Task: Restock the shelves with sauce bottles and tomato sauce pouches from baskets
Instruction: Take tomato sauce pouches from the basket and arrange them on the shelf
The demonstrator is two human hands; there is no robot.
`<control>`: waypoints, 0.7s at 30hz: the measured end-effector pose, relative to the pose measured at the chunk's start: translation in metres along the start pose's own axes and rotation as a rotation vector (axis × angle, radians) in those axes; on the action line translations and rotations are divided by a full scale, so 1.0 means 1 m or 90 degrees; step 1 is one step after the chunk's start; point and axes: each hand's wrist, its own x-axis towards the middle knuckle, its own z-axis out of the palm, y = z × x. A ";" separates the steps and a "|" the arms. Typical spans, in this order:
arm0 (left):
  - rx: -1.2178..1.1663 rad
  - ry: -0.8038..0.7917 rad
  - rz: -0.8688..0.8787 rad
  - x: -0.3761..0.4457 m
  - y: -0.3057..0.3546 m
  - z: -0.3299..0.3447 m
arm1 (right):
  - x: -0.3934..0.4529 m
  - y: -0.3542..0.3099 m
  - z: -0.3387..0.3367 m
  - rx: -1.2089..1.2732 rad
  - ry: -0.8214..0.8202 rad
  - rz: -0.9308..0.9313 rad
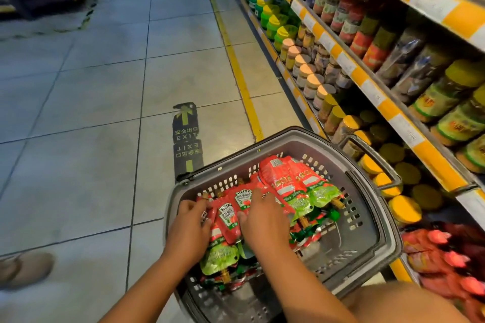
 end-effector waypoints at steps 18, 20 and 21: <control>-0.065 0.041 0.004 -0.003 0.014 -0.010 | 0.013 0.002 -0.006 0.343 -0.098 0.102; -0.051 0.033 -0.003 -0.004 0.016 -0.012 | 0.008 0.003 -0.009 0.399 -0.109 0.110; -0.050 0.031 -0.006 -0.006 0.020 -0.014 | 0.005 0.005 -0.012 0.427 -0.113 0.119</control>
